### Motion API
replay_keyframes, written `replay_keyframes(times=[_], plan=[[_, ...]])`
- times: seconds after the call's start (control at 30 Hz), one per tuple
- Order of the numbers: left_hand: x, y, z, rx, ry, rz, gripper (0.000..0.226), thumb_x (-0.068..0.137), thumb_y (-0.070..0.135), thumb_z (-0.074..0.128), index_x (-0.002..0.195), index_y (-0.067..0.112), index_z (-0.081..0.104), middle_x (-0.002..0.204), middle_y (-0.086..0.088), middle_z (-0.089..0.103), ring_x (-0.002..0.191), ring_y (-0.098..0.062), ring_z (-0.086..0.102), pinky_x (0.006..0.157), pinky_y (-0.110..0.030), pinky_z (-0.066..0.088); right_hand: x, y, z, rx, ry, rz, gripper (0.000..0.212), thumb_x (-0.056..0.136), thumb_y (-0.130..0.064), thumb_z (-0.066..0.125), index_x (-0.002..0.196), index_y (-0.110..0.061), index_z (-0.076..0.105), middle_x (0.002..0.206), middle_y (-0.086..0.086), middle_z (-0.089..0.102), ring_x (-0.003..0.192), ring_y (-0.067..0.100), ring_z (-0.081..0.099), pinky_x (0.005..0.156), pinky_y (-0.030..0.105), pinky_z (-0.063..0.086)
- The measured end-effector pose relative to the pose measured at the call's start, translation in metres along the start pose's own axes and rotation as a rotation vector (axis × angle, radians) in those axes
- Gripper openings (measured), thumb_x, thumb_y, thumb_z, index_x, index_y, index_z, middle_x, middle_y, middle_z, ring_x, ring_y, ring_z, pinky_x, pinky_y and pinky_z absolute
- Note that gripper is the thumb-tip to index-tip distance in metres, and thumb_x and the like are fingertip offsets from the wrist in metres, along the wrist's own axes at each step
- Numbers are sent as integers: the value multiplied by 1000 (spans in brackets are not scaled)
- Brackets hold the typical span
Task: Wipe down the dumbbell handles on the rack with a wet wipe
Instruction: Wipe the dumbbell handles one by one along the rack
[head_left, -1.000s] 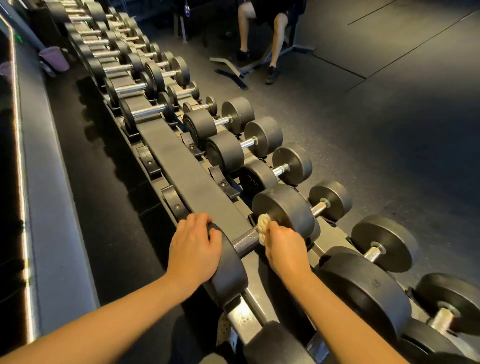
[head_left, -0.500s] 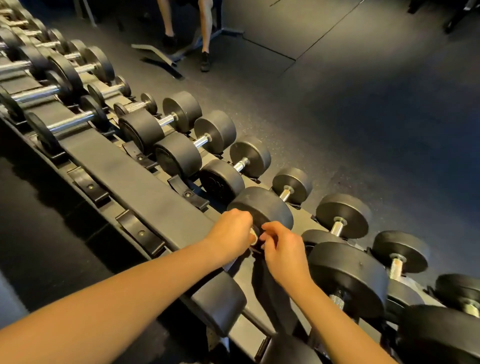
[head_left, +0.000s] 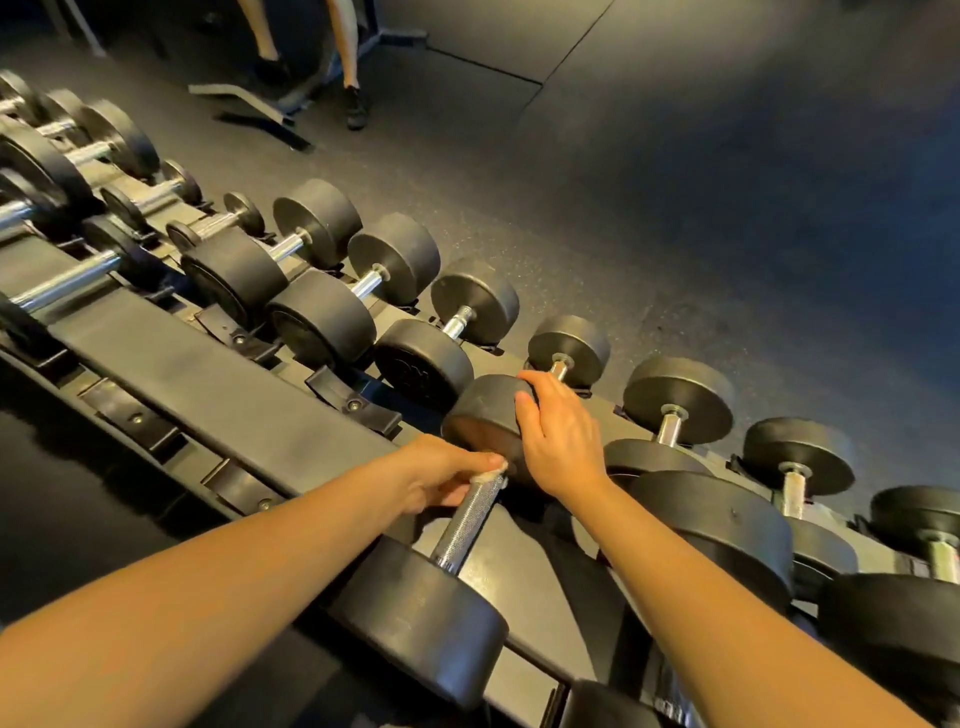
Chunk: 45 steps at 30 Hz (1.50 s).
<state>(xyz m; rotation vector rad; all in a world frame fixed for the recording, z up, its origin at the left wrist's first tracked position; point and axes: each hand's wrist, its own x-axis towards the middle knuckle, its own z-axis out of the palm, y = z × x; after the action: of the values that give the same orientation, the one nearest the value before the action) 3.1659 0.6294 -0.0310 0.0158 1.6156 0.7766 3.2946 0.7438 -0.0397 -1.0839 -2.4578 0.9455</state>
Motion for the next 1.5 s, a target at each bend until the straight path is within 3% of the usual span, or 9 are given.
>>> replay_keyframes(times=[0.1, 0.3, 0.4, 0.5, 0.67, 0.87, 1.03, 1.27, 1.5], plan=[[6, -11, -14, -276, -293, -122, 42, 92, 20, 72, 126, -4, 66, 121, -23, 71, 99, -27, 73, 84, -34, 63, -1, 1, 2, 8, 36, -19, 30, 107, -30, 42, 131, -21, 58, 124, -1, 64, 112, 15, 58, 83, 25, 37], [8, -18, -16, -293, -323, -68, 34, 101, 18, 61, 126, -4, 66, 117, -24, 72, 93, -25, 76, 75, -33, 64, 0, 4, 6, 23, 54, -11, 28, 107, -31, 43, 129, -23, 59, 118, -5, 64, 105, 10, 57, 80, 24, 39], [-1, -8, -10, 29, -42, 101, 23, 97, 20, 69, 104, 0, 75, 84, -12, 78, 68, -14, 74, 60, -25, 59, 1, 4, 6, 43, 59, -12, 26, 106, -31, 44, 126, -22, 60, 115, -5, 64, 103, 10, 58, 81, 27, 44], [-13, -2, -4, 707, 255, 546, 22, 91, 30, 75, 75, 16, 78, 67, 1, 72, 62, -8, 66, 63, -27, 52, 0, 5, 7, 40, 55, -14, 29, 106, -34, 41, 125, -22, 59, 114, -5, 64, 102, 12, 59, 82, 30, 47], [-30, -3, 19, 1040, 12, 1041, 15, 91, 27, 70, 78, 21, 69, 72, 10, 62, 69, -8, 58, 65, -26, 49, 0, 5, 7, 29, 69, -6, 36, 103, -40, 37, 125, -23, 59, 116, -4, 64, 105, 15, 60, 82, 31, 47], [-5, -8, -4, 1216, 124, 1207, 18, 93, 40, 71, 94, 23, 76, 84, 8, 66, 77, -7, 59, 68, -28, 51, 0, 6, 8, 27, 71, -2, 33, 105, -38, 39, 127, -23, 59, 118, -2, 65, 106, 16, 60, 82, 27, 43], [2, -9, -10, 1482, 251, 1532, 20, 88, 43, 76, 87, 23, 74, 77, 4, 60, 64, -13, 59, 45, -28, 47, 0, 7, 9, 7, 79, 3, 33, 106, -38, 39, 128, -23, 59, 120, -2, 65, 108, 16, 60, 82, 27, 44], [10, -8, -27, 1422, -10, 1363, 30, 103, 39, 46, 121, 25, 65, 99, 6, 63, 82, -8, 60, 71, -23, 52, 0, 7, 9, 5, 80, 1, 32, 106, -38, 39, 127, -23, 58, 117, -3, 65, 106, 15, 60, 80, 26, 41], [-2, -18, -15, 1029, 115, 1094, 9, 100, 33, 62, 99, 26, 67, 80, 23, 55, 77, 6, 56, 66, -9, 39, 0, 7, 10, 31, 83, 6, 30, 106, -39, 39, 124, -25, 58, 115, -5, 65, 103, 13, 60, 83, 34, 51]])
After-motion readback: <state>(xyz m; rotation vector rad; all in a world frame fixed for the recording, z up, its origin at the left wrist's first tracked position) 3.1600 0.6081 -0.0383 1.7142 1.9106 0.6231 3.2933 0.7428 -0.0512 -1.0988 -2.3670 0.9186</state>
